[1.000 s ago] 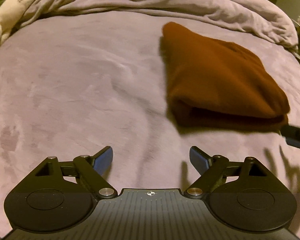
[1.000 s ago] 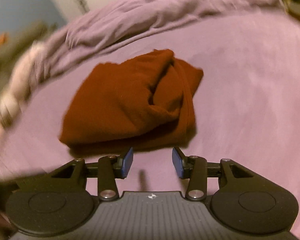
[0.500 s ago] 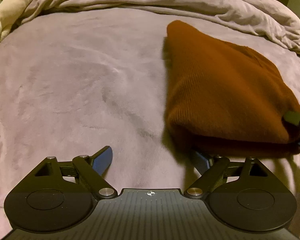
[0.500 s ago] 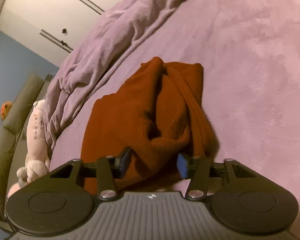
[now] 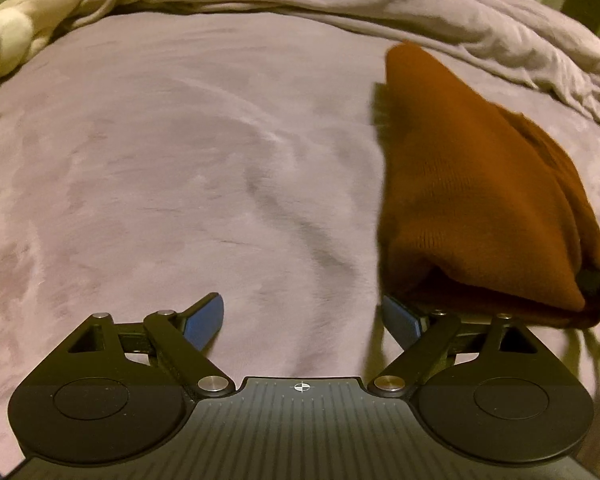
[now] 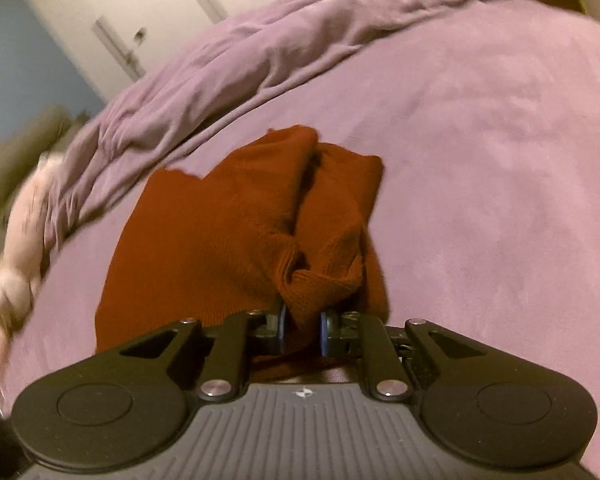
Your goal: Fold small clothes
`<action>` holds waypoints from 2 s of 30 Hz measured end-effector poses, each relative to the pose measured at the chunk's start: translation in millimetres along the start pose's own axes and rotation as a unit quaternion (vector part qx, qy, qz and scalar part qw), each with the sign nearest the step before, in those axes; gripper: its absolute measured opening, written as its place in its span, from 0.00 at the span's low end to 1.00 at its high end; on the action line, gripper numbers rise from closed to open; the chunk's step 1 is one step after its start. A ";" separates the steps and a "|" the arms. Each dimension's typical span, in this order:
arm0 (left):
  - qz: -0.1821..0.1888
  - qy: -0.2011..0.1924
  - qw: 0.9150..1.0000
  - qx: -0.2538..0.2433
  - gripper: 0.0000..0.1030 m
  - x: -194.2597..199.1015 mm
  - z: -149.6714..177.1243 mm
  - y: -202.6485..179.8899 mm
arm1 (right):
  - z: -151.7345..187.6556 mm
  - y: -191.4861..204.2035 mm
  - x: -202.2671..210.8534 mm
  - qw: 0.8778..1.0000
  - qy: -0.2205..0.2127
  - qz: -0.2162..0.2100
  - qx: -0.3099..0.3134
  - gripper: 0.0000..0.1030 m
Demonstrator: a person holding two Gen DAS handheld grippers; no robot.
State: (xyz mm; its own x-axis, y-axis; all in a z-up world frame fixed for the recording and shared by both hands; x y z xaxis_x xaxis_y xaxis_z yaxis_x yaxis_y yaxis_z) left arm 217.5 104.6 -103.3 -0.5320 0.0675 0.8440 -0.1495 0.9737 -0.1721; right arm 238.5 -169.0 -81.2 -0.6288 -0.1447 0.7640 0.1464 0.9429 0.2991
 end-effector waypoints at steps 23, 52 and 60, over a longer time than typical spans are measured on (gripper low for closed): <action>0.026 -0.039 0.996 -0.077 0.94 62.0 8.8 -40.9 | 31.6 42.5 101.1 0.983 -0.014 0.052 0.175 0.82; 0.028 -0.014 0.991 -0.127 1.00 90.3 5.7 -56.5 | 15.9 64.1 106.6 0.970 0.068 0.149 0.181 0.96; 0.011 -0.006 0.990 -0.142 1.00 87.0 8.1 -59.0 | 14.3 66.7 106.4 0.968 0.065 0.155 0.186 0.96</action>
State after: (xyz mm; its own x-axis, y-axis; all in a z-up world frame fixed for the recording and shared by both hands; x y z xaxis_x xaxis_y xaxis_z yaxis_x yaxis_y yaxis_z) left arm 173.3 51.3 -23.8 -0.5424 0.0888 0.8354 0.1014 0.9941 -0.0399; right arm 170.5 -117.3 11.9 -0.4940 0.1481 0.8568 0.0125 0.9865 -0.1633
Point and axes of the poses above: each gripper's, at about its wrist camera, not at the fingertips, and x roughly against the way its jaws point, y to its left, z to its underside, the point moved 3 cm from there along -x, roughly the way its jaws point, and after that the axes turned 6 degrees about z, right-handed, at the moved point
